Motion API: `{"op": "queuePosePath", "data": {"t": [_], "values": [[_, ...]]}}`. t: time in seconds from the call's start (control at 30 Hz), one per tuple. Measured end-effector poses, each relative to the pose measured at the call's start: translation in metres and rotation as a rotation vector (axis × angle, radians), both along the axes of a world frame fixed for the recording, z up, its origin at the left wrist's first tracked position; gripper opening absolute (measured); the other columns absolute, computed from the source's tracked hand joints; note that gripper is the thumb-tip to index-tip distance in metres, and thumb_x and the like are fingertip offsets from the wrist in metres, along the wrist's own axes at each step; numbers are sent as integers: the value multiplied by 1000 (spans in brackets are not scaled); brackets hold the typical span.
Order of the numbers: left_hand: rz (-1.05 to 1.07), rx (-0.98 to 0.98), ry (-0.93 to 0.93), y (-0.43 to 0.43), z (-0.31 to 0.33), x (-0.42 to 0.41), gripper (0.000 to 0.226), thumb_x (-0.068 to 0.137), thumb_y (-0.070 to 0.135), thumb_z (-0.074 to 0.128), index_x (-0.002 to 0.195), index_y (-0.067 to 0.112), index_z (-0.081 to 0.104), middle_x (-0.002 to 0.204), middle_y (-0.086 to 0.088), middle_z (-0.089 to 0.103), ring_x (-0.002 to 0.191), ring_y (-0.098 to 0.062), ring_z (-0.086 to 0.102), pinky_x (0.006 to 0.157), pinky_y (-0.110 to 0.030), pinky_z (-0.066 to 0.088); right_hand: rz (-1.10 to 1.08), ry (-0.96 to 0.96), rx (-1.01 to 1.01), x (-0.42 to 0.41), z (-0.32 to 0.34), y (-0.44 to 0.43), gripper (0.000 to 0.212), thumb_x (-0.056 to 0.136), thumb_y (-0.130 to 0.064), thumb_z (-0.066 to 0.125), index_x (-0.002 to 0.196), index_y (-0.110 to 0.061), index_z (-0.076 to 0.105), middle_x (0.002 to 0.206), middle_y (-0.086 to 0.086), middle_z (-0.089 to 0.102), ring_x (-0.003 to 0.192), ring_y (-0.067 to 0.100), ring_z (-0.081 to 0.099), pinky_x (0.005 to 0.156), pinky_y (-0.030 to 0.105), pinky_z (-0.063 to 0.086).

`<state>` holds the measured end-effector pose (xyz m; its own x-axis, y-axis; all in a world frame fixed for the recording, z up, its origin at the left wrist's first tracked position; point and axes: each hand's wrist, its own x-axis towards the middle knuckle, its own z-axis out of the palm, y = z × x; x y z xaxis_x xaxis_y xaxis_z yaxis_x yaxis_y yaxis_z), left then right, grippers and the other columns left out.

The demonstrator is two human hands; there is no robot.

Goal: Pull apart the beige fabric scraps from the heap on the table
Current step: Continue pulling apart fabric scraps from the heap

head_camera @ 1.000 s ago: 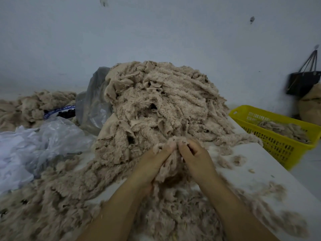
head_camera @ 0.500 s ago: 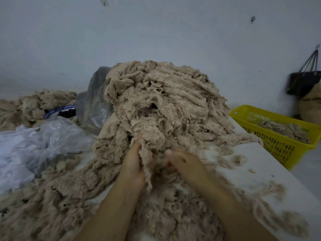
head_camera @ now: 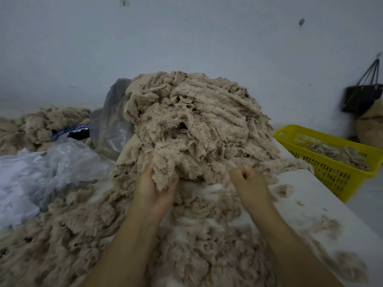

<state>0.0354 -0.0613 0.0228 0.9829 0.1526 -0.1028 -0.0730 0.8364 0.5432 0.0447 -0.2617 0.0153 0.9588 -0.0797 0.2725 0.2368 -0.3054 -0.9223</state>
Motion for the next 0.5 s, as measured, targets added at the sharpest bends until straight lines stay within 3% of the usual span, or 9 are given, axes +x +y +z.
{"op": "queuePosePath", "data": {"t": [0.1, 0.2, 0.27, 0.3, 0.37, 0.43, 0.5], "values": [[-72, 197, -59, 1, 0, -5, 29, 92, 27, 57, 73, 17, 76, 75, 0, 69, 66, -11, 67, 56, -24, 56, -19, 93, -39, 0, 0, -3, 60, 98, -54, 45, 48, -25, 32, 42, -9, 27, 37, 6, 25, 49, 24, 30], [-109, 410, -18, -13, 2, -12, 23, 86, 24, 62, 74, 10, 75, 76, -10, 67, 67, -22, 65, 64, -31, 56, 19, -43, -37, -6, 1, 6, 62, 85, -77, 41, 61, -20, 37, 52, -9, 36, 45, 5, 34, 50, 17, 34], [-84, 553, 4, -23, 2, -14, 24, 86, 25, 60, 86, 3, 68, 78, -18, 60, 72, -32, 56, 74, -43, 49, 146, -82, -34, -10, 2, 14, 49, 77, -86, 44, 78, -38, 54, 72, -20, 53, 59, -5, 51, 54, 9, 40], [-64, 635, -8, -26, -1, -15, 21, 84, 26, 60, 84, 6, 65, 74, -17, 59, 68, -32, 52, 71, -43, 45, 239, -39, -61, -13, 1, 19, 41, 72, -88, 48, 90, -52, 54, 88, -24, 57, 71, -11, 56, 58, 8, 44], [-62, 738, -30, -30, -7, -17, 15, 91, 23, 58, 82, 14, 65, 71, -8, 66, 64, -27, 61, 64, -33, 49, 399, 33, -184, -18, -3, 30, 52, 64, -89, 56, 109, -66, 45, 114, -28, 59, 96, -15, 58, 76, 14, 51], [-140, 687, -21, -33, -10, -18, 21, 98, 21, 51, 90, 13, 68, 84, -5, 74, 79, -21, 71, 64, -30, 55, 424, 64, -254, -16, -10, 37, 63, 70, -81, 61, 125, -55, 45, 124, -28, 57, 107, -12, 56, 90, 23, 51], [-219, 597, 9, -35, -10, -15, 30, 99, 26, 48, 94, 8, 71, 99, -13, 74, 92, -27, 70, 73, -34, 56, 394, 48, -299, -10, -15, 34, 33, 87, -56, 61, 116, -41, 55, 109, -20, 66, 95, -6, 61, 85, 26, 54]]}}
